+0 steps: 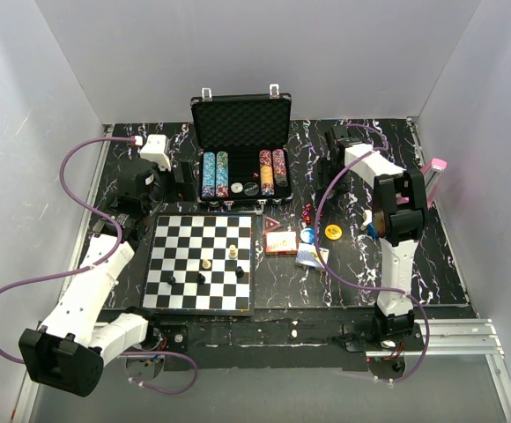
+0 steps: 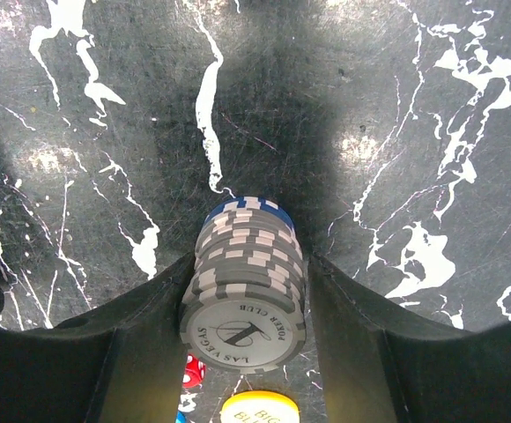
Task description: Pack up texas hold em set
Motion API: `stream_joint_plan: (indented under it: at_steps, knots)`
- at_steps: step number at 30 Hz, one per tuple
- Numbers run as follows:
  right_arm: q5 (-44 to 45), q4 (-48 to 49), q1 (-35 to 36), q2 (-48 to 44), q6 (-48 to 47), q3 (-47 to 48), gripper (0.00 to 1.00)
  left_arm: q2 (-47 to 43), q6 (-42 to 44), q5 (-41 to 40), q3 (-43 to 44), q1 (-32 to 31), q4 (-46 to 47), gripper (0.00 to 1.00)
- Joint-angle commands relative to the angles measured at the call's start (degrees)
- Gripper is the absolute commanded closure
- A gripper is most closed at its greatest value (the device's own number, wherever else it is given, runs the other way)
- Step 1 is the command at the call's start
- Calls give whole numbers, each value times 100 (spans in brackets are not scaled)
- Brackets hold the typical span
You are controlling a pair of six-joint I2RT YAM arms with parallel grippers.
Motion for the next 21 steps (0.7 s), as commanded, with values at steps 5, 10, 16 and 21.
stream_joint_plan:
  at_steps: [5,10,16,21]
  knots:
    - [-86,21,26,-298,-7,57,44,-139,67,-28,-18,-22,36,2]
    - [-68,-14,35,-281,-16,74,55,-139,67,-28,-18,-31,27,2]
    - [2,-5,26,-421,-138,30,74,-148,76,-46,-18,-31,27,2]
    - [11,197,26,-720,-332,-137,97,-156,67,-46,-9,-22,27,2]
